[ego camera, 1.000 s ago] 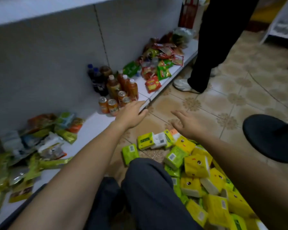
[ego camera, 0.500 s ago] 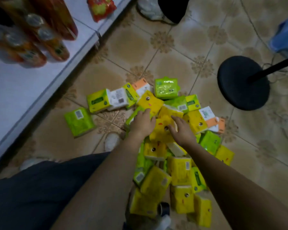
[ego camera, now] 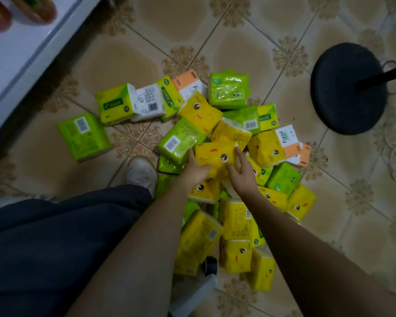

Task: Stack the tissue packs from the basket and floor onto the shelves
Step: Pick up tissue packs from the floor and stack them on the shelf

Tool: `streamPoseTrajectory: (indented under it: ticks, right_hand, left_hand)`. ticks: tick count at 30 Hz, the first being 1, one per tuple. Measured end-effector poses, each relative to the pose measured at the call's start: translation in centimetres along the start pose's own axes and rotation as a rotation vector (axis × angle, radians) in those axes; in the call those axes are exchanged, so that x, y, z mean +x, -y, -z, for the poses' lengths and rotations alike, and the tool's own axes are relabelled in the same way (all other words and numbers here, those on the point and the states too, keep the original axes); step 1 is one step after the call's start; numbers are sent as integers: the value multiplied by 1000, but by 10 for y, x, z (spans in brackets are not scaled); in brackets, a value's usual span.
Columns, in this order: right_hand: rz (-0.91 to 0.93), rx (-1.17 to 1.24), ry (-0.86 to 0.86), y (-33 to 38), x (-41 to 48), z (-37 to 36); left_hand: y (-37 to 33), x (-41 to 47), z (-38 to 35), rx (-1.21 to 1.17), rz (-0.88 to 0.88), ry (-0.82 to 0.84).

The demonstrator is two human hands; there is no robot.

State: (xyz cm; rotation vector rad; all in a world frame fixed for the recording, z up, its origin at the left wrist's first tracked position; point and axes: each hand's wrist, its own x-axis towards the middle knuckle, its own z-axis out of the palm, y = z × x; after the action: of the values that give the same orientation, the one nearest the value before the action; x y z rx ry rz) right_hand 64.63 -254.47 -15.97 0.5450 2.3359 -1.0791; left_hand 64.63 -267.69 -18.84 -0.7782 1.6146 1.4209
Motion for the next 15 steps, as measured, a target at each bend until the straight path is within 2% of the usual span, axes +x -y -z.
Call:
streamPoseTrajectory:
  ticks: [2,4,6,11,15]
  right_hand:
    - [-95,205,-57,6,-3,0]
    - [-183,367,-102,14,-7,2]
    - [-182,432,-121,27,-12,6]
    - [4,456,-196,91,-37,29]
    - [195,500,-188,164,-68,41]
  left_hand:
    - [-3,-2,4,-113,56,-16]
    - [-9,-9,7,-191,24,-42]
    - [-19,-23,13,-214,-26,-93]
    - [-61,-82,46,-239,-142,-106]
    - [-93,-153,91,-202,-313,-171]
